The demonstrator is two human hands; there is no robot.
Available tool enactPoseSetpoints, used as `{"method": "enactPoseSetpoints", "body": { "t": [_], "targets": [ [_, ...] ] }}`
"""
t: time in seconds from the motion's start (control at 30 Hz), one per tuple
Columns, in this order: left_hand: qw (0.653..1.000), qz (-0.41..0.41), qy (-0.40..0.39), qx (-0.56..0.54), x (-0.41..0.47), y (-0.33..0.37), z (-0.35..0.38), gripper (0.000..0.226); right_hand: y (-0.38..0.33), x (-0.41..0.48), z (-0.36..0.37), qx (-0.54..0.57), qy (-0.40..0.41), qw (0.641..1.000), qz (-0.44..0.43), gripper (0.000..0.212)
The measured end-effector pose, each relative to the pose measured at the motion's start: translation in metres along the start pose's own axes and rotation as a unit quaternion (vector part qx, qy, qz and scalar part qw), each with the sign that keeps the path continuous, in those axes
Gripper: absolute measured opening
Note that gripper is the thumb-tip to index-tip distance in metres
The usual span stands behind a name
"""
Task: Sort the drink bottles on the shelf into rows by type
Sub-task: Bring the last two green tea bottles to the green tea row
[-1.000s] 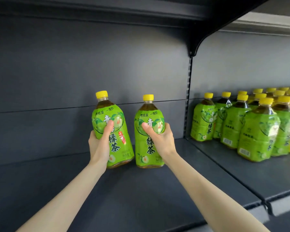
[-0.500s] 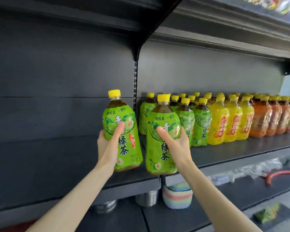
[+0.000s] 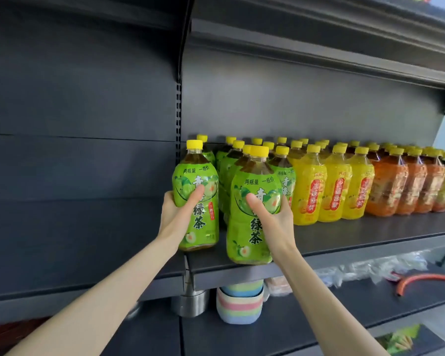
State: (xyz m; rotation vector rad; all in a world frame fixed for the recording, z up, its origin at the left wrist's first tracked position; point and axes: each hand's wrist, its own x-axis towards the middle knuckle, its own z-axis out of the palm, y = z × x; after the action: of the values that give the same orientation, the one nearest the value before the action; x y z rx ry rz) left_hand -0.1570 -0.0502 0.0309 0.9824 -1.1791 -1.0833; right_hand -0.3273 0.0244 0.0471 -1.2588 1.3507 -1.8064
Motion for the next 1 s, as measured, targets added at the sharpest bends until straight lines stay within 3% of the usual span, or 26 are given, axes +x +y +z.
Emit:
{"method": "enactPoseSetpoints", "body": {
  "t": [0.23,0.4,0.47,0.57,0.77,0.93,1.0],
  "targets": [
    [0.997,0.005,-0.034,0.063,0.042,-0.016,0.012,0.062,0.019,0.032,0.000,0.013,-0.014,1.000,-0.001,0.102],
    [0.977,0.017,-0.004,0.214,0.055,-0.027,0.021,0.104,0.033,0.035,-0.003,0.029,-0.033,0.999,-0.006,0.105],
    [0.984,0.022,0.007,0.175,0.051,-0.034,0.019,0.101,0.035,0.035,-0.005,0.033,-0.045,0.998,0.000,0.105],
    [0.988,0.051,0.027,0.147,0.046,-0.041,0.015,0.090,0.040,0.038,-0.009,0.025,-0.067,0.997,0.011,0.084],
    [0.987,0.063,0.073,0.131,0.044,-0.035,0.027,0.058,0.045,0.042,-0.006,0.021,-0.066,0.998,0.002,0.082],
    [0.992,0.046,0.015,0.113,0.022,-0.031,0.024,0.052,0.047,0.041,-0.008,0.017,-0.081,0.996,-0.025,0.088],
    [0.994,0.031,-0.027,0.104,0.003,-0.029,0.016,0.054,0.046,0.040,-0.006,0.027,-0.082,0.996,-0.031,0.075]
  ]
}}
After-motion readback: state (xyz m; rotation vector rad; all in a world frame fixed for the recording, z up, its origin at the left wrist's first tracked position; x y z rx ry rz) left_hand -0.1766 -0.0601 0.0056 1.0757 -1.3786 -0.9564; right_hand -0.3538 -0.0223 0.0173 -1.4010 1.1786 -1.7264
